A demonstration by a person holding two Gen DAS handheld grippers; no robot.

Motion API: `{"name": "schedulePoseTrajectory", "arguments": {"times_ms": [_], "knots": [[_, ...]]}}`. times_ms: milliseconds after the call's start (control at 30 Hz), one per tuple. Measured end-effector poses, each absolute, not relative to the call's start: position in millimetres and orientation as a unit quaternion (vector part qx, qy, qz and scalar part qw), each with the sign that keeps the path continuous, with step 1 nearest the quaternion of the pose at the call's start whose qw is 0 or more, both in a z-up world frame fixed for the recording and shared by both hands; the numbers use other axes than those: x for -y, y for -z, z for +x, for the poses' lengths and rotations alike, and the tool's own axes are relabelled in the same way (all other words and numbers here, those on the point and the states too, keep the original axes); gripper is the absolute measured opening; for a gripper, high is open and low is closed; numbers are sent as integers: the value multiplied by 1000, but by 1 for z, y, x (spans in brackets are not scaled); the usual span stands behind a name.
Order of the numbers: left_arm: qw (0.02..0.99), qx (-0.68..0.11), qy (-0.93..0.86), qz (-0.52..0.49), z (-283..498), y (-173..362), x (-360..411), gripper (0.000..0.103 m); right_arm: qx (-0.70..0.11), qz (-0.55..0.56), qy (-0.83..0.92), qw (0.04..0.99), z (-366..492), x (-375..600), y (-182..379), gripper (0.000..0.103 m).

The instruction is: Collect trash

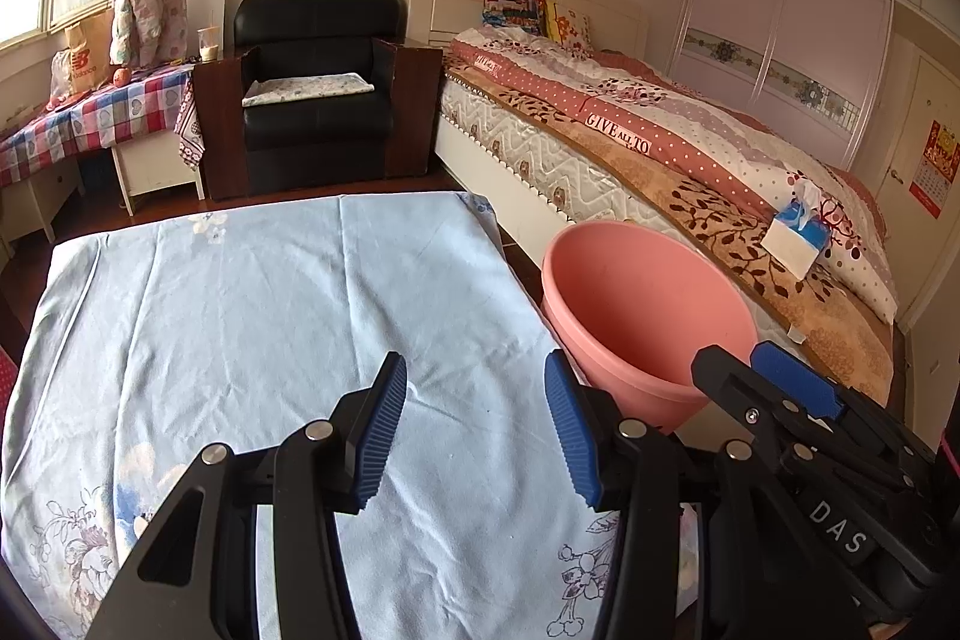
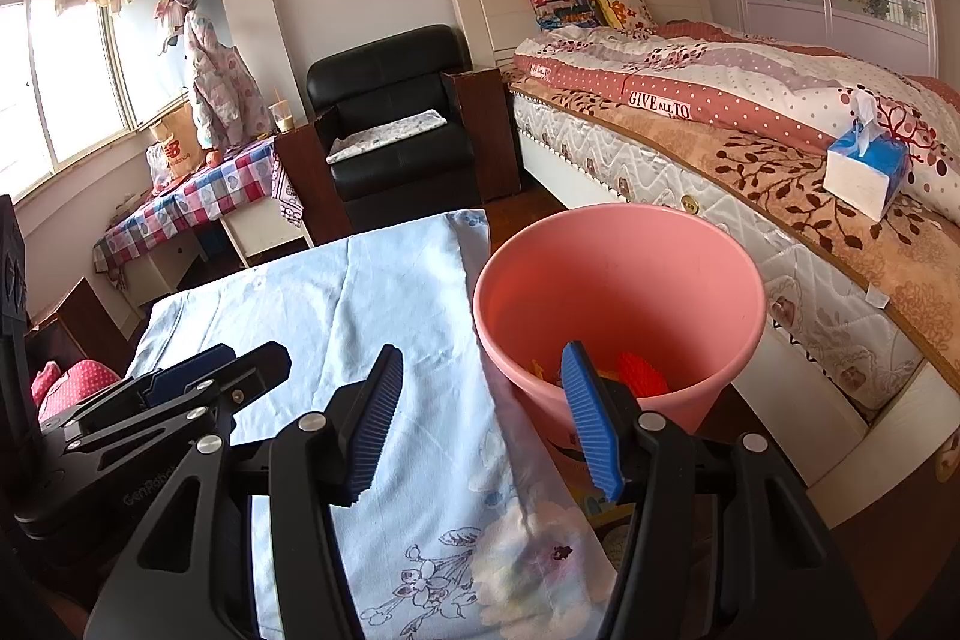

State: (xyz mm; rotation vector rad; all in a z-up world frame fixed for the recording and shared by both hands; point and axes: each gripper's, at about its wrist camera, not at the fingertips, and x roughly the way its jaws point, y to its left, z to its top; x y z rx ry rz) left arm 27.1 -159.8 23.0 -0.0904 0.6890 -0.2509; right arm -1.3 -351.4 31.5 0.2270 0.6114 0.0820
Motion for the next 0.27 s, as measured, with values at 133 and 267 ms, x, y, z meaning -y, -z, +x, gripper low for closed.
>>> {"name": "schedulePoseTrajectory", "arguments": {"times_ms": [133,267], "knots": [[931,-343,120,-45,28,-18,159,48,-300,111,-40,946,-1,350,-32,56],[930,-344,119,-46,28,-17,159,48,-301,110,-40,946,-2,351,-30,56]]}}
